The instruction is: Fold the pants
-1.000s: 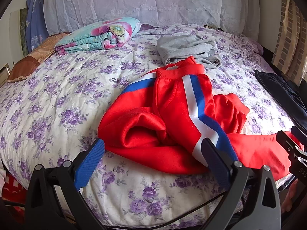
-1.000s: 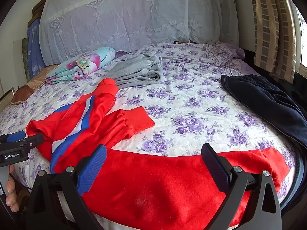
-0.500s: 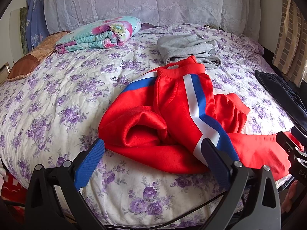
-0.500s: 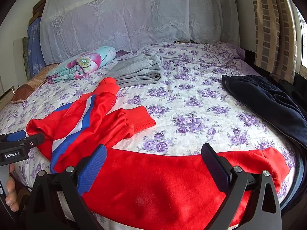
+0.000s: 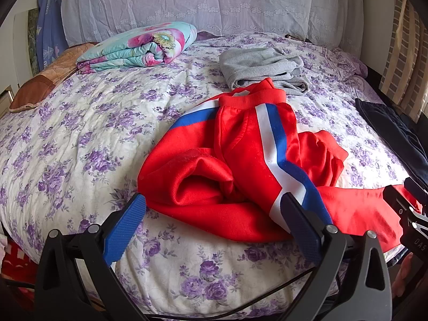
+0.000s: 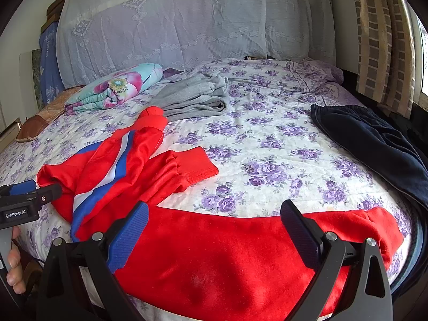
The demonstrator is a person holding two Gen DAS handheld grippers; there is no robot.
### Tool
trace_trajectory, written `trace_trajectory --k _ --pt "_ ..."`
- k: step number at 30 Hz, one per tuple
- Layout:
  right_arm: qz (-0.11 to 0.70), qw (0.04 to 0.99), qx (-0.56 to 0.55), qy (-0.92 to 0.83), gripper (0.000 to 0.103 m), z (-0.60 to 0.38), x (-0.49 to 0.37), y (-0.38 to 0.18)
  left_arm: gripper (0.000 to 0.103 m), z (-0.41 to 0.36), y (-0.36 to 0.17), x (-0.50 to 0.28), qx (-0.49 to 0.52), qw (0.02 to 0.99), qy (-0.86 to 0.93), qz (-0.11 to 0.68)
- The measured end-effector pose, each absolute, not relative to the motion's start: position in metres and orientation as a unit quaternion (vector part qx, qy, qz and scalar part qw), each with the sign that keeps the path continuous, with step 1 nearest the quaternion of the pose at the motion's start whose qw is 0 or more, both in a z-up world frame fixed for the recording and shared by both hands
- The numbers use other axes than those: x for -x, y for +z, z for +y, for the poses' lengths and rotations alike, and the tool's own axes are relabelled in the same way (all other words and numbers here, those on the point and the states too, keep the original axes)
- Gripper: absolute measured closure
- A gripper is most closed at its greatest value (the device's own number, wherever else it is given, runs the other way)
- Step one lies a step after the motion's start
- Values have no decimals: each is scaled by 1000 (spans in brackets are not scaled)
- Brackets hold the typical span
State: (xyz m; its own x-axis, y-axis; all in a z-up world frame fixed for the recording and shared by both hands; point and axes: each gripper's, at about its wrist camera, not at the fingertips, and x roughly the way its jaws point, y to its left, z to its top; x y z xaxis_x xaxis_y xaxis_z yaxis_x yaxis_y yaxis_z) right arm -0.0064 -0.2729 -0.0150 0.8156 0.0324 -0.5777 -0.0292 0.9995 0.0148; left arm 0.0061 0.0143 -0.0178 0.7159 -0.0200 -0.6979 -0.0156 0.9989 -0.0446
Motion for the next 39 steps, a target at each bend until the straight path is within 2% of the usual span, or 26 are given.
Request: trace_trajectory --k 14,23,25,27,28,31,35,38,39 --pt "309 951 10 32 4 -262 3 -14 5 19 -14 -4 23 928 5 371" --pt "273 932 152 185 5 -157 -14 23 5 91 7 4 85 931 74 346" --pt "281 924 172 194 11 -129 -33 26 5 107 8 7 102 929 81 346" --pt "313 909 193 196 30 -101 -61 18 5 119 9 7 113 928 86 346" --pt "337 900 199 191 33 -88 -77 11 5 122 9 8 116 927 88 346" --pt "412 871 194 187 34 -63 -116 -15 5 132 9 5 119 926 91 346" --pt "437 853 210 192 34 -44 -126 -31 5 139 8 -4 116 924 96 350" --pt "457 840 227 185 88 -56 -127 -43 5 138 8 -19 106 923 94 357" --pt "458 841 212 196 91 -69 -125 -41 5 136 10 -25 97 924 93 357"
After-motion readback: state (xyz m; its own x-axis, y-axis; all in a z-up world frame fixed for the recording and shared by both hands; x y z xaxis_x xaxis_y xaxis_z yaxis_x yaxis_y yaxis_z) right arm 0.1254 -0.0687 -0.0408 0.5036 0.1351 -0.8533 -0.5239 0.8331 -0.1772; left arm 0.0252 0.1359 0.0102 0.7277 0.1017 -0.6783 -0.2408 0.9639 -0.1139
